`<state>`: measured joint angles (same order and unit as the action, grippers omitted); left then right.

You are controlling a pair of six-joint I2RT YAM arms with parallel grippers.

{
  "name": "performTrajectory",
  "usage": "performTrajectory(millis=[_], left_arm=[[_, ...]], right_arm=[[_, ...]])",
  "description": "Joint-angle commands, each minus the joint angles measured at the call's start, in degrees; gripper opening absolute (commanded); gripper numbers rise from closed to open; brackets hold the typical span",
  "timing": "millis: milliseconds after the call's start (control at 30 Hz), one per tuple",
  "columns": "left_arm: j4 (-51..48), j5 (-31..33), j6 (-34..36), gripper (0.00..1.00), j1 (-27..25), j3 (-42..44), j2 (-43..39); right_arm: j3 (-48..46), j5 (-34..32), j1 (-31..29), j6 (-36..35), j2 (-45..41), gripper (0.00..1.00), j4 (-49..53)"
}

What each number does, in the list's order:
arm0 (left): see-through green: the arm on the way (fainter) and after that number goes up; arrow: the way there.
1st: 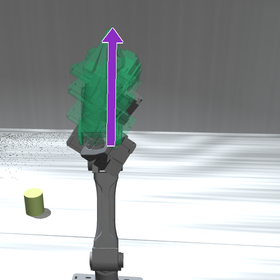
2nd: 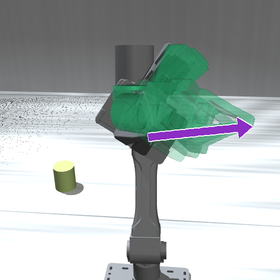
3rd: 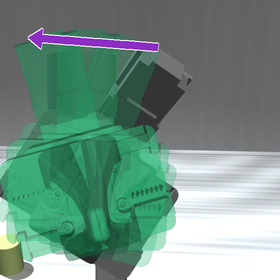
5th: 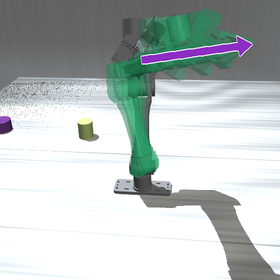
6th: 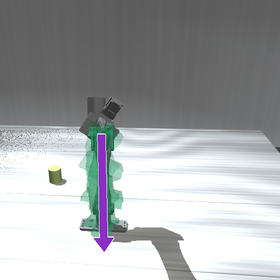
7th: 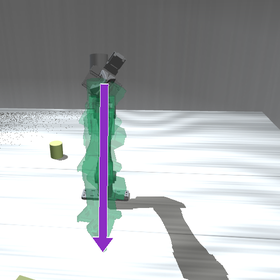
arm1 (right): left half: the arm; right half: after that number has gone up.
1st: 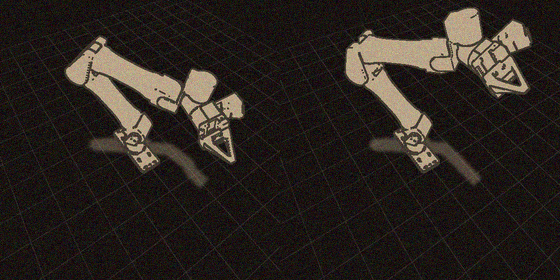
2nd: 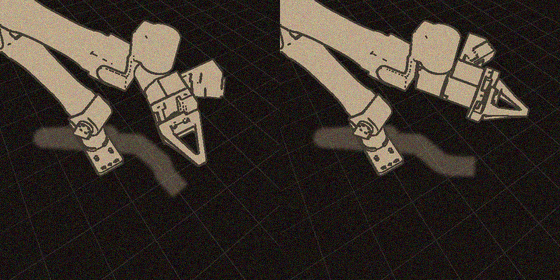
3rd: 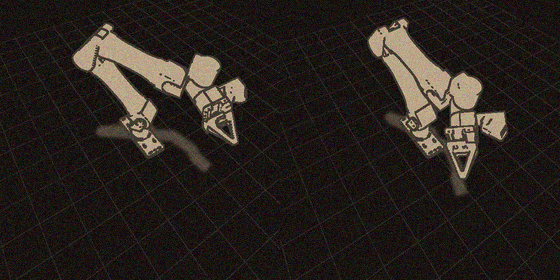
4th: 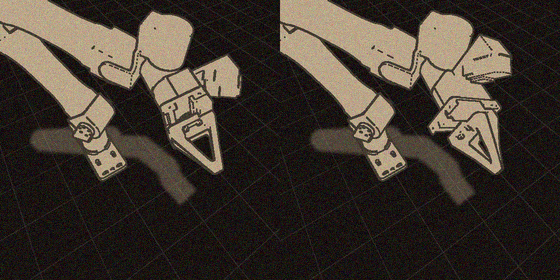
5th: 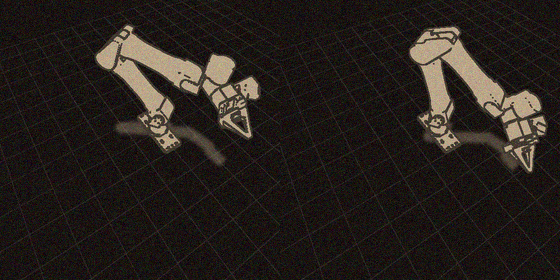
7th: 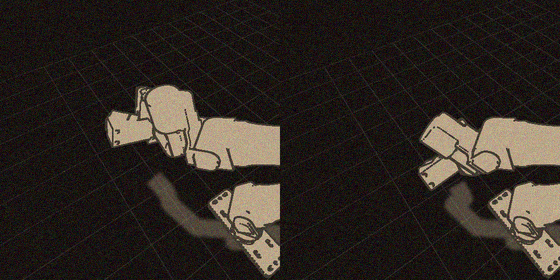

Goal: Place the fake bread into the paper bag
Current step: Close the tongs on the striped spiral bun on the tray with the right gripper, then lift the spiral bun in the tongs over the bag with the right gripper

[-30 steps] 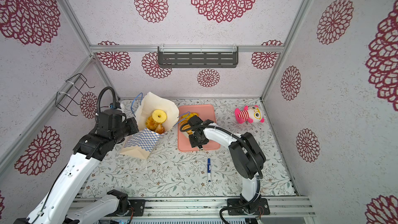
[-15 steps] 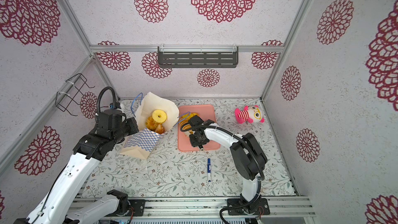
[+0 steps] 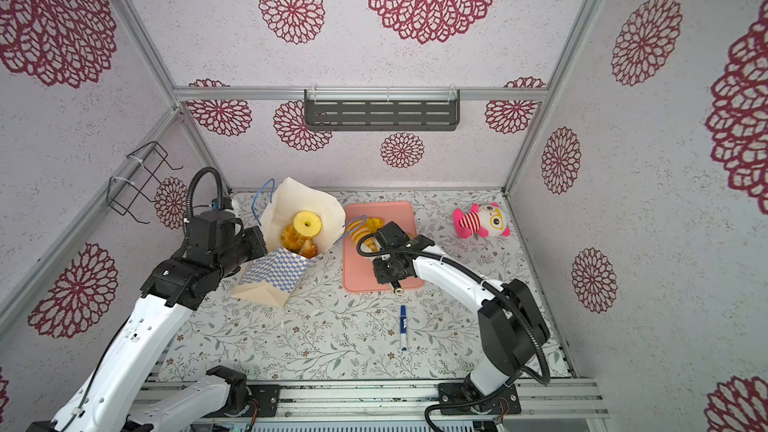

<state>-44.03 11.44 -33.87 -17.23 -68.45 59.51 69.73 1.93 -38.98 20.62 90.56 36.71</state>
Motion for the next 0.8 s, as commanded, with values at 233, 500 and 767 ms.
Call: performTrajectory(millis=[233, 500, 767], left_arm=[[0.4, -0.4, -0.3, 0.00, 0.5, -0.5, 0.4], [0.9, -1.2, -0.6, 0.00, 0.6, -1.1, 1.0], [1.0, -1.9, -0.6, 0.00, 0.6, -1.5, 1.6]], right_arm=[[-1.1, -0.6, 8.1, 0.7, -12.9, 0.32, 2.1], [9.5, -0.4, 8.7, 0.3, -15.5, 0.32, 6.2], [16.6, 8.9, 7.3, 0.6, -14.7, 0.32, 3.2]])
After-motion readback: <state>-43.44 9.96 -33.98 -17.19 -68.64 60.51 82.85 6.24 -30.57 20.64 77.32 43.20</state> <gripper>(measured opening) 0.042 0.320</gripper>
